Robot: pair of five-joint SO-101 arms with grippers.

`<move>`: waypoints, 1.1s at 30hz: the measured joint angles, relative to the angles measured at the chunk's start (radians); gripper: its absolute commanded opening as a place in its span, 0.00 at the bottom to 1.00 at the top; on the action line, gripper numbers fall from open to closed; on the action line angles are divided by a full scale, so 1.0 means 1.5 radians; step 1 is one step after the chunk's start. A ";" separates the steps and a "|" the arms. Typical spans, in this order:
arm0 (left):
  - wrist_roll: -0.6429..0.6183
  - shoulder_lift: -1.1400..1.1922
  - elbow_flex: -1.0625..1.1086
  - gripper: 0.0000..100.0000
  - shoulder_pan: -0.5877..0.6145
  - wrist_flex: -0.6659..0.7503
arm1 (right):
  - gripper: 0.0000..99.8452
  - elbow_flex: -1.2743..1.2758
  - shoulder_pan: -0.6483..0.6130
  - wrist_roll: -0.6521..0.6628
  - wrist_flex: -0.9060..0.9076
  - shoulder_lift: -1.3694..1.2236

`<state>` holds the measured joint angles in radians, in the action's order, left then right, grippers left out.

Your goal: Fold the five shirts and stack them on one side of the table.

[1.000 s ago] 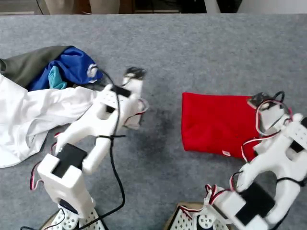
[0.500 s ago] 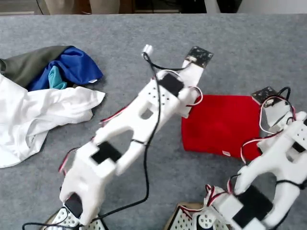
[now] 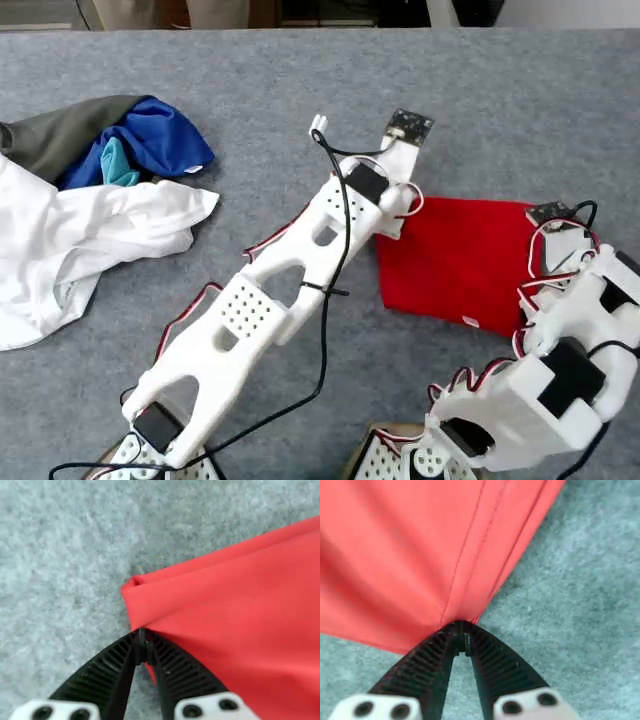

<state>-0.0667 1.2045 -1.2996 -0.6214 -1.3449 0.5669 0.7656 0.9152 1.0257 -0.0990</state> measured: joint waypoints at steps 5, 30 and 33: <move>0.001 0.006 -0.151 0.02 0.013 -0.106 | 0.00 -0.071 0.000 -0.027 0.097 0.042; -0.074 -0.326 0.068 0.02 -0.044 -0.270 | 0.00 -0.756 -0.168 -0.327 0.291 -0.345; -0.081 -0.426 0.198 0.02 -0.065 -0.270 | 0.00 -0.858 -0.168 -0.327 0.337 -0.413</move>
<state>-0.1880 0.5662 -1.0019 -0.7196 -1.7499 -0.7204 0.5140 0.4242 1.5305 -0.7188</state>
